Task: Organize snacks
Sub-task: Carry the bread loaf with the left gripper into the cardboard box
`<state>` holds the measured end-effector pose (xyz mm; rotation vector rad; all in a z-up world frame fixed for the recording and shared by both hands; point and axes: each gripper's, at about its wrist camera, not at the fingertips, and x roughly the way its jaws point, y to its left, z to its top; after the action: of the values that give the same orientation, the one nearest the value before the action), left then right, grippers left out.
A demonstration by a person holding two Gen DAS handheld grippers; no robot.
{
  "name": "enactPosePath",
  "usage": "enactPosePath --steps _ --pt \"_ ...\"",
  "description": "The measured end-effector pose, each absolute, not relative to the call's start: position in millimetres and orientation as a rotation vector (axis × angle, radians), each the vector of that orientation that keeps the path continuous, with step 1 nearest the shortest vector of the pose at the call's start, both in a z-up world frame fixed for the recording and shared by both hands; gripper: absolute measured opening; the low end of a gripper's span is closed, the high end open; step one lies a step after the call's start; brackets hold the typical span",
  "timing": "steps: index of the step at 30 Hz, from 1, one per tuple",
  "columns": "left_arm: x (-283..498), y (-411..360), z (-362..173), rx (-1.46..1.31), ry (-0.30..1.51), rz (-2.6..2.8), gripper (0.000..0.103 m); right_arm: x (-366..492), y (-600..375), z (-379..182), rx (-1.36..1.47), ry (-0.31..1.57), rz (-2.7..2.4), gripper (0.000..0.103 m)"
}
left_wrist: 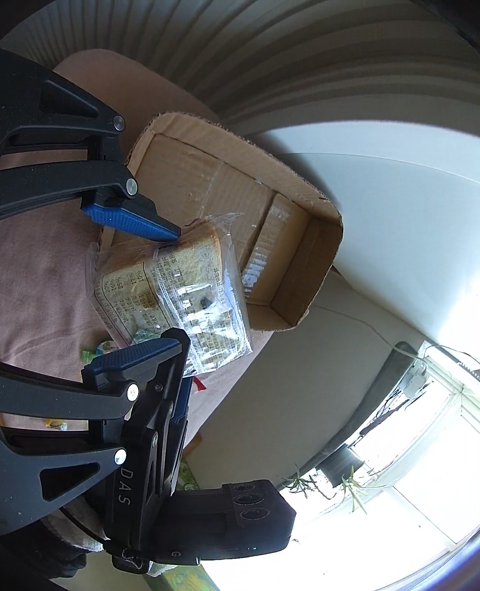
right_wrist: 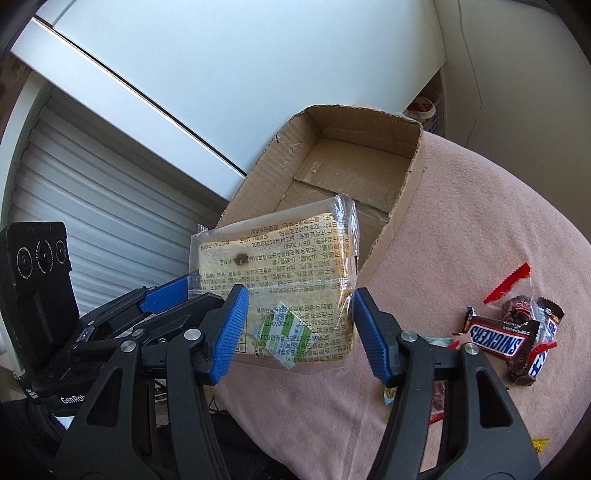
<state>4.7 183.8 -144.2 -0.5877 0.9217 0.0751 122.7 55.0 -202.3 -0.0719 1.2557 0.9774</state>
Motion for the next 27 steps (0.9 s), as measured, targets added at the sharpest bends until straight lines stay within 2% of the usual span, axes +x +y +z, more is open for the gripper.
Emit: enactPosePath --steps 11,27 --pt "8 209 -163 -0.53 0.957 0.157 0.052 130 101 -216 -0.137 1.289 0.991 0.059" --pt "2 211 -163 -0.461 0.971 0.204 0.052 129 89 -211 -0.179 1.254 0.935 0.059"
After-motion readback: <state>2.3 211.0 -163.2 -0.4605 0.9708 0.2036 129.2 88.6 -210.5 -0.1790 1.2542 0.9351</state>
